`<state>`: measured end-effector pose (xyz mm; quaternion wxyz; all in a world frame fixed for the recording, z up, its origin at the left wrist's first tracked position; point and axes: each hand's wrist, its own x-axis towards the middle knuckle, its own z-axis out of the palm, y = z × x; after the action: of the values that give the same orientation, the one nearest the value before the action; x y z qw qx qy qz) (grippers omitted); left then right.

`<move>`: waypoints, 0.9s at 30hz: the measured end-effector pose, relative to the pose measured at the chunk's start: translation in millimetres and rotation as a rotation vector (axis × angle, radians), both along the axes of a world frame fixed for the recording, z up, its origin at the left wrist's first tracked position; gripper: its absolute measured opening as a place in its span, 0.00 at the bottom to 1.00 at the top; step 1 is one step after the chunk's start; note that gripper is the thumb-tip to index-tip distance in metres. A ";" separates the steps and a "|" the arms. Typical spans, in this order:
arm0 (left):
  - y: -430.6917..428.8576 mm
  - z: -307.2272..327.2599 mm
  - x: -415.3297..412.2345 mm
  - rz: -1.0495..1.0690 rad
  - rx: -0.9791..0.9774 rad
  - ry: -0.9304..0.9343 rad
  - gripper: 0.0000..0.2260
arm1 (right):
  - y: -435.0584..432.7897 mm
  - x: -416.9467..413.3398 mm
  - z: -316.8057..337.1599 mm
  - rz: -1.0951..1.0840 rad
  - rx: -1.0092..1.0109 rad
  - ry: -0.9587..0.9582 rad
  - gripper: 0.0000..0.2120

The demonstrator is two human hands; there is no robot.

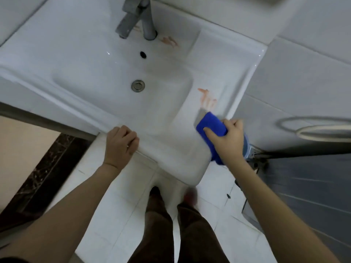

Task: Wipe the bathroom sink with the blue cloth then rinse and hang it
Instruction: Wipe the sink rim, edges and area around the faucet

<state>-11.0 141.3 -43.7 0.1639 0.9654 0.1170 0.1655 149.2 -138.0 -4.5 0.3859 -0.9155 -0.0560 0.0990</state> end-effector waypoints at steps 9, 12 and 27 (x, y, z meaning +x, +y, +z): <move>3.3 -2.0 -1.1 -0.002 0.023 0.049 0.11 | 1.4 55.1 -4.0 -0.016 0.066 -0.003 0.16; -9.4 15.7 1.8 0.059 -0.010 0.104 0.10 | 4.6 82.5 4.0 -0.028 0.016 -0.031 0.17; -108.0 -9.1 -1.2 -0.140 -0.063 -0.034 0.10 | 0.5 127.3 -4.2 -0.018 0.042 -0.029 0.20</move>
<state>-12.1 33.4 -52.7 0.2075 0.9626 0.0517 0.1664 276.5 -137.5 -8.7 0.4053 -0.9089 -0.0554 0.0810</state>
